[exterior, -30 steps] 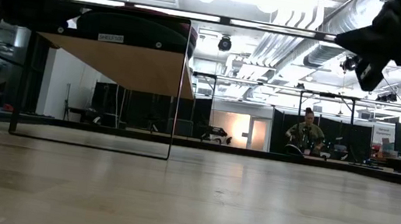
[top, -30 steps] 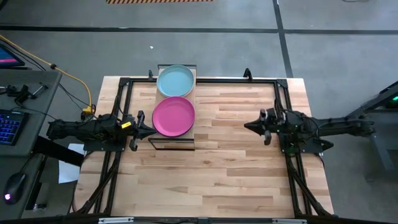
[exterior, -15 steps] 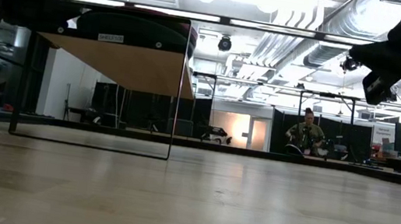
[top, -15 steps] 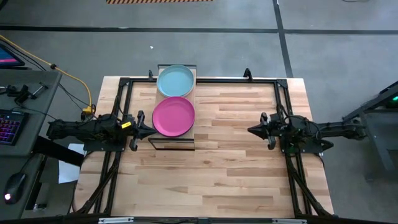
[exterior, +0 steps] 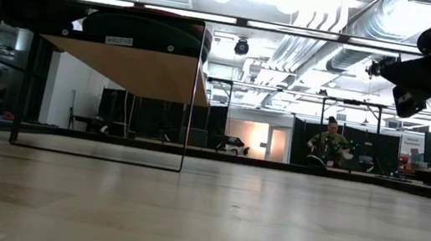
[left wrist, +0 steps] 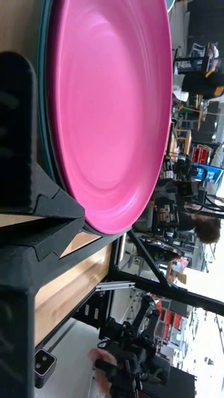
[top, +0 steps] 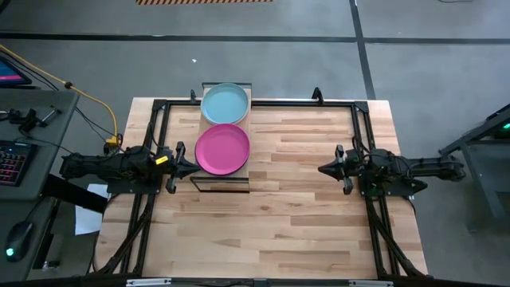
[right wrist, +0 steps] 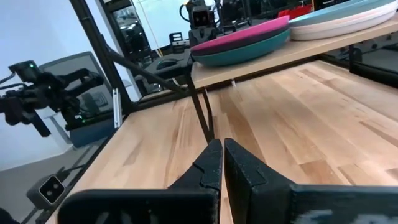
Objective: Place and stack plates onto a shelf
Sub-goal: Return to Home Position
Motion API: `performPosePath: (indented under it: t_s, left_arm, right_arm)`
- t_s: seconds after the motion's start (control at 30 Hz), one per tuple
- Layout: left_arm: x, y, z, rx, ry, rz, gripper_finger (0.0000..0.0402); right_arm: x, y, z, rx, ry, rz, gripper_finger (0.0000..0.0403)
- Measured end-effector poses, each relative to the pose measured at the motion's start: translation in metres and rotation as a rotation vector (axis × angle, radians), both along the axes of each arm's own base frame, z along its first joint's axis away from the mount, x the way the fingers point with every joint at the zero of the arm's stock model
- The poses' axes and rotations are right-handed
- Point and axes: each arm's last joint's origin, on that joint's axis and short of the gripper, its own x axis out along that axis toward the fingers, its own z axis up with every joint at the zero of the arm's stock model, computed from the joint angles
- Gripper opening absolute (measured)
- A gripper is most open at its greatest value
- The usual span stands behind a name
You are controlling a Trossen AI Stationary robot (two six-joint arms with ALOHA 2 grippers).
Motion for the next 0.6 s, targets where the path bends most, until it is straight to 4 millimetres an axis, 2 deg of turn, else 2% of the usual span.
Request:
performPosePath:
  t_s: [0.6]
  left_arm:
    - [0.0000, 0.0000, 0.0001, 0.000, -0.001, 0.000, 0.0001]
  right_arm:
    - [0.0001, -0.0001, -0.0004, 0.003, 0.004, -0.004, 0.0000]
